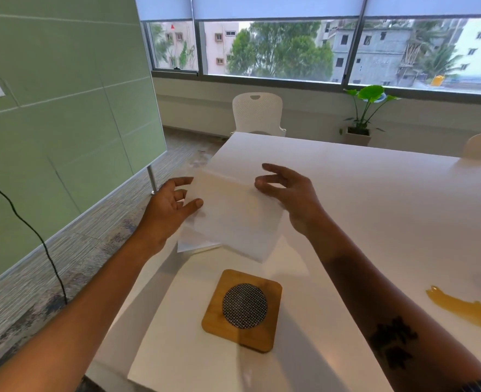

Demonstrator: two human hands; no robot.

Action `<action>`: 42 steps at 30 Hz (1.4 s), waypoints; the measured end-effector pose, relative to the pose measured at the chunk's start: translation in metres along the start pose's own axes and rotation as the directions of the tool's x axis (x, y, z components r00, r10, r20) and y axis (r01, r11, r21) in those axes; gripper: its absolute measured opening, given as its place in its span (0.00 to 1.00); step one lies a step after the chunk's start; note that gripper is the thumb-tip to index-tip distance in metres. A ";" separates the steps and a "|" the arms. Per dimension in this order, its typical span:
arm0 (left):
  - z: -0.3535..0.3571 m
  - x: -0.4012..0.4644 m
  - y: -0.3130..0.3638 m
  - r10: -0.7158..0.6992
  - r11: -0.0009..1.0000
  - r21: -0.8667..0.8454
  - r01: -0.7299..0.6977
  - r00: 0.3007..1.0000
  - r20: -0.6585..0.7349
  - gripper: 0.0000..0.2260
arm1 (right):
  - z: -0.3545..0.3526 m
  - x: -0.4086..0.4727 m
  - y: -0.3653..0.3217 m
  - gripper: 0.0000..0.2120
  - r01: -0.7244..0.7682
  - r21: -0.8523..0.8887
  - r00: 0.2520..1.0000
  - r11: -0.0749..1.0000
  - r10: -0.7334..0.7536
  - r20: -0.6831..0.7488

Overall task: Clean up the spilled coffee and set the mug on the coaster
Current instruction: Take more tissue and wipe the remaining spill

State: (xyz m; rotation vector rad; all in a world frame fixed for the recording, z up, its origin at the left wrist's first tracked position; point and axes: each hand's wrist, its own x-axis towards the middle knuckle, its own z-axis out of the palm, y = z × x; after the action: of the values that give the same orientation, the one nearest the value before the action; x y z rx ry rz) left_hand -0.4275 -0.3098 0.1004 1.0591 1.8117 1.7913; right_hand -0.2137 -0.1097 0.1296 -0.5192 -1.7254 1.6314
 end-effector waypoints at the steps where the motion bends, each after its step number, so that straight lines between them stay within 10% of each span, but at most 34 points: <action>1: 0.007 -0.004 0.006 0.005 1.000 -0.022 -0.005 1.000 -0.001 0.21 | -0.010 -0.006 -0.002 0.31 -0.062 0.099 0.998 0.993 0.060 0.016; 9: 0.106 -0.053 0.031 -0.019 1.000 0.000 0.019 0.995 -0.099 0.27 | -0.095 -0.085 0.010 0.33 -0.053 0.128 0.996 0.990 0.043 0.081; 17: 0.224 -0.087 0.030 -0.021 0.999 0.041 0.022 1.000 -0.015 0.12 | -0.195 -0.141 0.010 0.29 0.084 -0.473 0.996 0.877 -0.069 0.049; 23: 0.297 -0.093 0.034 -0.026 0.983 0.182 -0.006 0.984 0.177 0.21 | -0.288 -0.158 0.005 0.25 0.085 -0.603 0.987 0.793 -0.149 -0.058; 33: 0.427 -0.081 0.054 0.346 0.638 0.642 -0.425 0.903 0.254 0.09 | -0.398 -0.169 0.007 0.05 0.000 -0.932 0.886 0.362 -0.432 -0.168; 42: 0.502 -0.053 0.042 0.382 0.515 0.528 -0.675 0.732 0.564 0.11 | -0.446 -0.159 0.035 0.03 0.146 -0.967 0.908 0.210 -0.416 0.047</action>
State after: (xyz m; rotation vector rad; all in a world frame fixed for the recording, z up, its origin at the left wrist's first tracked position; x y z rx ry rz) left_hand -0.0189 -0.0114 0.0709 2.3341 2.0758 0.9181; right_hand 0.2072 0.0944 0.0467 -0.8142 -2.3152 -0.0050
